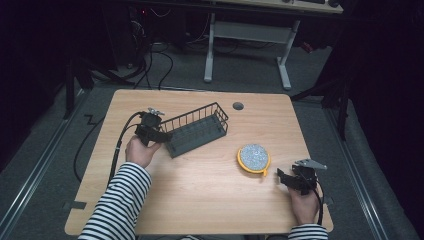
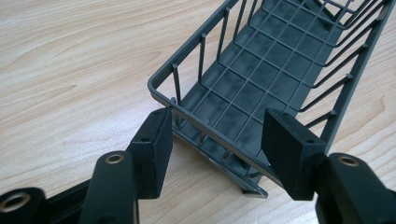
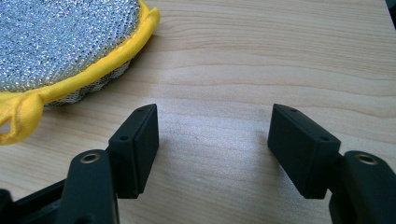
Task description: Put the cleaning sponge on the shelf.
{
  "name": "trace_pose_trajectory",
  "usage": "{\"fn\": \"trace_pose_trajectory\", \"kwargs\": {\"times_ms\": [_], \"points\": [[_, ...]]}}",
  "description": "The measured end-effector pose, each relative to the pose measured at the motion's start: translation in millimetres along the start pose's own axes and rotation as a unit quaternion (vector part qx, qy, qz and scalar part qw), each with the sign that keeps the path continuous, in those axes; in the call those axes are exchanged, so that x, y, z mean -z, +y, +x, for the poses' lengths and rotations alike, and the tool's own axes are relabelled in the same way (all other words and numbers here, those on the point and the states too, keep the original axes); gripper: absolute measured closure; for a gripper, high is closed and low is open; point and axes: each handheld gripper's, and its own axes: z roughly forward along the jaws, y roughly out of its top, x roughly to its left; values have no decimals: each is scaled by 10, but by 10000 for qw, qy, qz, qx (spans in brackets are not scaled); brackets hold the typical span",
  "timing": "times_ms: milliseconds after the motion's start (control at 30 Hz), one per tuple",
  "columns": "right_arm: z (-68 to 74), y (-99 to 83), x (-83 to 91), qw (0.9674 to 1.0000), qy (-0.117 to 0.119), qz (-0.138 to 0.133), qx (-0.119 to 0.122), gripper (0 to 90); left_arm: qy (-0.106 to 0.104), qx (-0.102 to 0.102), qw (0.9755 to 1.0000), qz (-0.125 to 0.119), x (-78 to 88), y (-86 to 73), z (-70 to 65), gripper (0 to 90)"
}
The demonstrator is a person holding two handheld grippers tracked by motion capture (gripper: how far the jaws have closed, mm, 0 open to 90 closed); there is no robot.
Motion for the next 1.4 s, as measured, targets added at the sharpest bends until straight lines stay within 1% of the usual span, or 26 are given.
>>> {"fn": "trace_pose_trajectory", "kwargs": {"times_ms": [167,200,267,333,400,533,567,600,633,733,967,1000,1033,1067,1133,1267,1400], "points": [[2,-1,-1,10000,-1,-5,0,339,-35,33,10000,35,35,-37,7,444],[1,0,0,10000,-2,1,4,339,8,9,10000,33,61,-65,-6,444],[2,0,1,10000,-2,4,1,339,2,-4,10000,27,75,-84,-12,444],[2,0,-1,10000,-6,-3,19,339,-55,24,10000,-30,117,-154,-22,443],[5,0,-1,10000,-14,2,19,339,-100,6,9999,-47,150,-201,-24,443],[8,-1,-1,10000,-21,4,19,339,-115,11,9999,-99,221,-301,-48,443],[8,-1,-1,10000,-21,4,19,339,-115,11,9999,-99,221,-301,-48,443],[8,-1,-1,10000,-19,3,17,339,-142,63,9998,-140,252,-353,-61,444],[8,-1,-1,10000,-19,3,17,339,-142,63,9998,-140,252,-353,-61,444],[9,-2,0,10000,-19,3,14,339,-183,140,9994,-241,301,-443,-94,442],[14,-2,-2,10000,-36,-6,37,339,-256,154,9990,-329,366,-552,-138,439],[15,-2,-1,10000,-41,2,39,339,-272,190,9988,-370,390,-596,-159,439],[15,-2,-1,10000,-41,2,39,339,-272,190,9988,-370,390,-596,-159,438],[17,-3,-1,10000,-42,3,42,338,-286,220,9984,-426,407,-634,-180,438],[17,-3,-1,10000,-44,4,46,338,-302,239,9982,-452,418,-658,-195,438],[16,-3,0,10000,-40,4,42,338,-343,201,9982,-449,454,-704,-242,438],[14,-3,-1,10000,-32,-5,37,338,-311,168,9984,-450,461,-710,-278,435]]}}
